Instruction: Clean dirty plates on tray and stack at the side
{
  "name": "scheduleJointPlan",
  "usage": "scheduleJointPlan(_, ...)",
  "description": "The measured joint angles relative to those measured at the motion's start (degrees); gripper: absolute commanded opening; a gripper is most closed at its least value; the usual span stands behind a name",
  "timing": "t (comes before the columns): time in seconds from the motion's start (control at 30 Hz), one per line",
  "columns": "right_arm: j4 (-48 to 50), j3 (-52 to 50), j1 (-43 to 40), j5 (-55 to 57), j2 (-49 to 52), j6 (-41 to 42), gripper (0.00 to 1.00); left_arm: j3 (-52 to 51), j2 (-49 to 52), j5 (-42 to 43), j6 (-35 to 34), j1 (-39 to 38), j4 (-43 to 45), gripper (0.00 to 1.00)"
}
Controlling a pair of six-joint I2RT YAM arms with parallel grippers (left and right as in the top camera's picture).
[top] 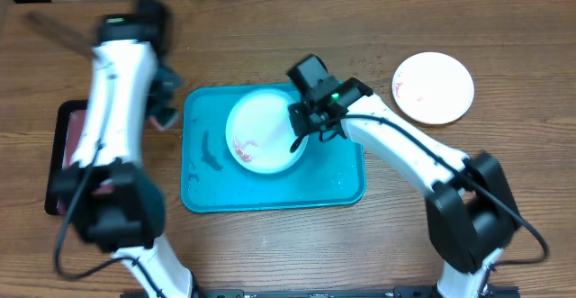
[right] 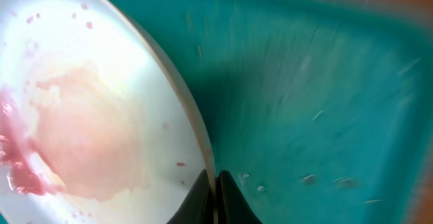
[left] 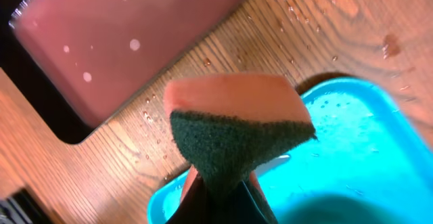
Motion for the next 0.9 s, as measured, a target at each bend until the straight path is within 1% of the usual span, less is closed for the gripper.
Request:
scheduleJointPlan(0.13,-0.33,5.51,5.55,14.05,-3.98,-9.9,0.04,0.68,-2.14,7.67,4.35,11.43,-0.48,0.04)
scheduleJointPlan(0.2,0.96,7.52,9.09,21.92,-5.11,-16.13,0.04,0.46,-2.1,9.62,5.51,16.28,-0.46,0.04)
scheduleJointPlan(0.3,6.8,8.37,14.62,33.79,-5.51,-26.43,0.04,-0.09,-2.08,11.56,6.67,22.82,-0.59,0.04)
scheduleJointPlan(0.33,9.62,8.37,16.7,37.92,-5.49,-31.06,0.04,-0.46,-2.08,12.09,6.99,24.92,-0.39,0.04)
scheduleJointPlan(0.43,17.55,8.31,21.46,46.58,-5.44,-43.06,0.04,-1.6,-2.08,13.07,7.63,28.96,0.17,0.04)
scheduleJointPlan(0.6,30.6,8.31,26.62,55.74,-5.44,-60.59,0.04,-3.74,-2.08,13.77,7.96,33.27,1.57,0.04)
scheduleJointPlan(0.8,41.31,8.31,29.33,63.87,-5.44,-83.1,0.04,-5.11,-2.08,14.21,7.98,33.83,3.32,0.04)
scheduleJointPlan(0.87,45.2,8.31,29.81,66.1,-5.44,-89.13,0.04,-5.4,-2.08,14.34,7.98,33.83,3.72,0.04)
scheduleJointPlan(0.9,46.66,8.31,29.81,66.79,-5.44,-90.36,0.04,-5.55,-2.08,14.38,7.98,33.83,4.0,0.04)
